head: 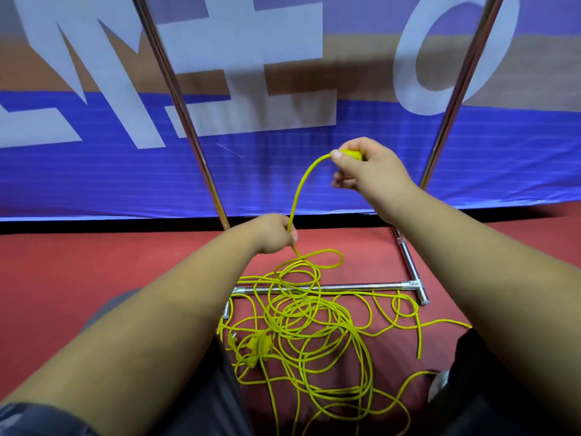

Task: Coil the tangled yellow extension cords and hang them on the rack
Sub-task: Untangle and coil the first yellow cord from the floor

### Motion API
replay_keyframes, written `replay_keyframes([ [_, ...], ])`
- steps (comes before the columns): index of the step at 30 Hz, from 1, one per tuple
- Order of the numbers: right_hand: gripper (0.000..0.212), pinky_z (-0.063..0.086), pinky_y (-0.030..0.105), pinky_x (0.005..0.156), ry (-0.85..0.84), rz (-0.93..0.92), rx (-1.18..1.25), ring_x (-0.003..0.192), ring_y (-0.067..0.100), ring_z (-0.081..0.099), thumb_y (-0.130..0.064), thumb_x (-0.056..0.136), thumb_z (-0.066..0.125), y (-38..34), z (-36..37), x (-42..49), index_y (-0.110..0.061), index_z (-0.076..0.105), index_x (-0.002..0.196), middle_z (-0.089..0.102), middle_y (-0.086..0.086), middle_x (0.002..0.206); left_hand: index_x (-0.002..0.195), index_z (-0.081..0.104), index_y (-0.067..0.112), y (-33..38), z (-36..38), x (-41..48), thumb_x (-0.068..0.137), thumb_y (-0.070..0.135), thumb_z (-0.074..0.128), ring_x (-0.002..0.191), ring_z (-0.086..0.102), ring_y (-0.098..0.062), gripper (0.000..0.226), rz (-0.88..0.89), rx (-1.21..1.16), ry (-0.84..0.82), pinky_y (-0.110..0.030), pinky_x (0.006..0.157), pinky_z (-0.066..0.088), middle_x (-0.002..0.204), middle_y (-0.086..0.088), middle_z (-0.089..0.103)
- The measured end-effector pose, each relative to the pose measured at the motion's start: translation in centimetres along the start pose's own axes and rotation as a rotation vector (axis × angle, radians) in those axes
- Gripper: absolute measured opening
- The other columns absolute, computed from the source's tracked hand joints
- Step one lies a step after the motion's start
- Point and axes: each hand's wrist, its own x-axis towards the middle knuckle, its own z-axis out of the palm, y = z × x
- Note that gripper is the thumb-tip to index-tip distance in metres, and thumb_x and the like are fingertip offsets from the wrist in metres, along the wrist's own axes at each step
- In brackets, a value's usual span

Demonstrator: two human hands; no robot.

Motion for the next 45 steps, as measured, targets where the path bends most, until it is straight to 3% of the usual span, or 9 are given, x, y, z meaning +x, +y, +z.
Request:
replay_keyframes([
  [8, 0.014, 0.056, 0.038, 0.069, 0.0, 0.073, -0.438, 0.072, 0.017, 0.068, -0.033, 0.096, 0.066, -0.4, -1.5, 0.0, -0.02, 0.068, 0.1, 0.073, -0.002, 0.085, 0.106, 0.061, 0.017, 0.6, 0.8, 1.1, 0.109, 0.017, 0.044, 0.084, 0.074, -0.022, 0.017, -0.022, -0.271, 0.135, -0.025, 0.057, 0.047, 0.101, -0.011, 0.075],
  [14, 0.012, 0.057, 0.037, 0.07, -0.208, 0.165, -0.818, 0.069, 0.022, 0.069, -0.025, 0.091, 0.065, 0.5, -2.1, -0.5, -0.017, 0.073, 0.096, 0.075, 0.0, 0.076, 0.125, 0.058, 0.026, 1.0, -0.4, 1.1, 0.109, 0.012, 0.041, 0.082, 0.069, -0.019, 0.027, 0.171, -0.257, 0.184, -0.035, 0.074, 0.053, 0.093, -0.004, 0.077],
  [20, 0.017, 0.051, 0.028, 0.055, -0.348, 0.21, -0.48, 0.054, 0.017, 0.062, -0.025, 0.099, 0.065, 1.5, -0.6, -0.8, -0.01, 0.072, 0.097, 0.066, 0.0, 0.067, 0.133, 0.057, 0.027, 1.7, 0.0, 1.0, 0.111, 0.019, 0.043, 0.08, 0.07, -0.013, 0.028, 0.294, -0.386, 0.137, -0.032, 0.079, 0.055, 0.088, 0.001, 0.077],
  [24, 0.022, 0.046, 0.028, 0.055, -0.302, 0.118, -0.308, 0.052, 0.016, 0.051, -0.024, 0.105, 0.057, 0.6, 0.1, -0.6, -0.014, 0.076, 0.098, 0.057, -0.001, 0.062, 0.134, 0.056, 0.018, 1.2, 0.6, 1.1, 0.11, 0.03, 0.048, 0.1, 0.073, -0.016, 0.029, 0.171, -0.451, -0.033, -0.043, 0.097, 0.053, 0.108, 0.001, 0.077],
  [29, 0.023, 0.064, 0.047, 0.068, -0.198, 0.105, 0.066, 0.056, 0.018, 0.051, -0.027, 0.109, 0.053, -1.2, -0.8, -0.2, -0.016, 0.073, 0.107, 0.058, 0.006, 0.07, 0.132, 0.067, 0.018, -0.2, 1.9, 1.0, 0.092, -0.003, 0.054, 0.112, 0.062, -0.012, 0.047, 0.146, -0.062, -0.318, -0.027, 0.098, 0.047, 0.122, 0.001, 0.07],
  [32, 0.024, 0.059, 0.04, 0.062, -0.142, 0.106, 0.138, 0.055, 0.017, 0.05, -0.029, 0.11, 0.053, -1.6, -1.6, -0.1, -0.015, 0.072, 0.114, 0.059, 0.007, 0.073, 0.131, 0.067, 0.024, -1.1, 3.0, 1.1, 0.092, -0.002, 0.056, 0.096, 0.057, -0.015, 0.048, 0.09, 0.135, -0.445, -0.029, 0.088, 0.045, 0.103, 0.013, 0.064],
  [36, 0.026, 0.046, 0.03, 0.052, -0.084, 0.073, 0.081, 0.053, 0.016, 0.046, -0.03, 0.108, 0.052, -1.5, -2.2, 0.1, -0.017, 0.073, 0.117, 0.061, 0.005, 0.072, 0.123, 0.068, 0.013, -1.7, 4.6, 1.5, 0.103, 0.003, 0.051, 0.094, 0.063, -0.016, 0.027, 0.033, 0.223, -0.53, -0.025, 0.081, 0.05, 0.116, -0.006, 0.074],
  [41, 0.022, 0.038, 0.028, 0.049, -0.104, 0.091, -0.133, 0.053, 0.018, 0.043, -0.027, 0.102, 0.058, -0.8, -2.3, 0.2, -0.017, 0.076, 0.11, 0.069, 0.004, 0.069, 0.095, 0.061, 0.003, 0.1, 2.8, 2.0, 0.103, 0.012, 0.061, 0.066, 0.073, -0.021, 0.012, -0.064, -0.256, -0.201, -0.031, 0.054, 0.059, 0.092, -0.018, 0.076],
  [45, 0.019, 0.037, 0.03, 0.052, -0.184, 0.222, -0.254, 0.055, 0.018, 0.041, -0.025, 0.098, 0.064, 0.9, -1.9, 0.2, -0.012, 0.074, 0.106, 0.075, 0.004, 0.073, 0.102, 0.066, 0.0, 3.0, 0.5, 1.1, 0.095, 0.014, 0.075, 0.069, 0.076, -0.016, 0.019, -0.09, -0.827, -0.001, -0.023, 0.057, 0.06, 0.09, -0.016, 0.072],
])
